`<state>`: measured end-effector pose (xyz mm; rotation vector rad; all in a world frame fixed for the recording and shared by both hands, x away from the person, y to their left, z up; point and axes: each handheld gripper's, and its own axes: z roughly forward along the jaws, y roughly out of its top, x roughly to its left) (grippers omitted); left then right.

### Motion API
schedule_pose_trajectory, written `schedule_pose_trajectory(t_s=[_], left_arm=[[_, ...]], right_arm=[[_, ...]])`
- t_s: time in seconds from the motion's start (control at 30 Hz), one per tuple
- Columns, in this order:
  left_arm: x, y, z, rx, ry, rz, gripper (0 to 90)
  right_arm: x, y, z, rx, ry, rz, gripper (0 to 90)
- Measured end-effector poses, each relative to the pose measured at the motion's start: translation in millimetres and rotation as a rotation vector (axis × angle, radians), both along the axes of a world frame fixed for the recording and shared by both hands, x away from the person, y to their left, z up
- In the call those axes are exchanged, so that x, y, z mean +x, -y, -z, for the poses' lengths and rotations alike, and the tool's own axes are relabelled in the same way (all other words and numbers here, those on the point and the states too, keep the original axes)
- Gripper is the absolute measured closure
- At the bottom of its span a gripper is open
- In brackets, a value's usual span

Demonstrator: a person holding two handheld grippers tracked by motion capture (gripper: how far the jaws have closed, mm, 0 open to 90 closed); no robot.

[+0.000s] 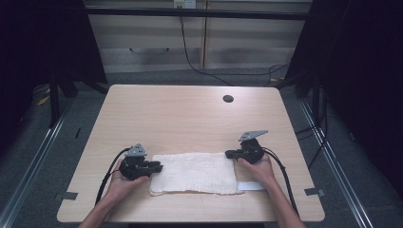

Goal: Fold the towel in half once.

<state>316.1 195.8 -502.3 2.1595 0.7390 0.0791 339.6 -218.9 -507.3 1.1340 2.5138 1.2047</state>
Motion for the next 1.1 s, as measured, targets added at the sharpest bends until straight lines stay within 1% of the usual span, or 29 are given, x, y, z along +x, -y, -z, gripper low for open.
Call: schedule_pose_trajectory(t_s=[0.03, 0.07, 0.1, 0.13, 0.17, 0.2, 0.23, 0.27, 0.3, 0.33, 0.37, 0.4, 0.43, 0.47, 0.5, 0.53, 0.57, 0.63, 0.77, 0.83, 0.93, 1.0, 1.07, 1.1], left_arm=[[0.0, 0.0, 0.0, 0.000, 0.000, 0.000, 73.4], [-2.2, 0.0, -6.0, -0.013, 0.009, 0.006, 72.9], [-1.6, -0.7, -9.1, -0.026, 0.010, 0.003, 71.6], [-1.6, -0.7, -9.1, -0.026, 0.010, 0.003, 70.8], [3.7, -3.9, -14.2, -0.041, 0.008, -0.016, 69.8], [7.9, -5.5, -16.4, -0.035, 0.011, -0.028, 68.1], [7.9, -5.5, -16.4, -0.035, 0.011, -0.028, 66.8], [18.3, -9.7, -19.3, -0.043, 0.013, -0.064, 65.3], [18.3, -9.7, -19.3, -0.043, 0.013, -0.064, 64.8], [29.7, -13.3, -20.0, -0.027, -0.007, -0.083, 62.9], [32.9, -14.5, -19.6, -0.031, 0.001, -0.094, 61.4], [38.4, -16.1, -18.9, -0.037, -0.014, -0.100, 60.8], [43.1, -16.2, -18.0, -0.022, -0.014, -0.113, 59.9], [46.7, -15.8, -16.9, -0.018, -0.014, -0.121, 59.4], [46.7, -15.8, -16.9, -0.018, -0.014, -0.121, 59.4], [50.6, -16.2, -12.7, -0.035, -0.020, -0.128, 59.4], [51.1, -15.7, -10.4, -0.024, -0.025, -0.126, 58.7], [50.9, -14.5, -7.0, -0.005, -0.023, -0.112, 57.6], [50.5, -10.5, -4.1, 0.014, -0.019, -0.105, 53.7], [50.0, -7.6, -2.9, 0.037, -0.014, -0.094, 52.0], [49.1, -4.8, -1.4, 0.063, -0.001, -0.097, 49.6], [48.7, -4.6, -0.7, 0.061, 0.003, -0.097, 49.3], [48.8, -5.6, -1.1, 0.072, 0.008, -0.088, 49.2], [48.3, -5.3, -0.7, 0.065, 0.009, -0.093, 49.1]], right_arm=[[-0.7, -0.5, -0.2, -0.001, -0.001, 0.000, 87.4], [-1.7, -1.8, -0.7, 0.000, -0.010, -0.005, 87.4], [-2.3, -2.7, -1.2, -0.005, -0.010, -0.006, 87.4], [-2.3, -2.7, -1.2, -0.005, -0.010, -0.006, 87.4], [-2.7, -3.7, -1.7, -0.009, -0.005, -0.012, 87.4], [-2.3, -3.5, -1.6, -0.008, -0.008, -0.013, 87.4], [-2.3, -3.5, -1.6, -0.008, -0.008, -0.013, 87.4], [-1.7, -2.8, -1.6, -0.010, -0.008, -0.007, 87.4], [-1.7, -2.8, -1.6, -0.010, -0.008, -0.007, 87.4], [-1.7, -2.7, -1.3, -0.010, -0.006, -0.006, 87.5], [-1.7, -2.8, -1.3, -0.010, -0.005, -0.006, 87.5], [-1.7, -2.8, -1.1, -0.009, -0.006, -0.005, 87.5], [-1.4, -2.5, -0.5, -0.003, -0.006, -0.005, 87.4], [-1.2, -2.0, 0.0, 0.003, -0.009, -0.004, 87.5], [-1.2, -1.7, 0.3, 0.010, -0.011, 0.000, 87.5], [-1.4, -1.5, 0.4, 0.009, -0.010, 0.002, 87.5], [-1.6, -1.4, 0.6, 0.011, -0.009, 0.002, 87.5], [-1.8, -1.0, 1.0, 0.015, -0.010, 0.005, 87.5], [-1.9, -0.2, 1.9, 0.024, -0.007, 0.006, 87.5], [-2.4, -0.6, 1.7, 0.020, -0.004, 0.008, 87.5], [-2.3, -0.3, 1.9, 0.021, -0.003, 0.008, 87.4], [-2.1, -0.2, 2.3, 0.024, 0.001, 0.006, 87.4], [-2.3, -0.4, 2.3, 0.025, 0.002, 0.007, 87.4], [-2.3, -0.4, 2.3, 0.025, 0.003, 0.007, 87.4]])
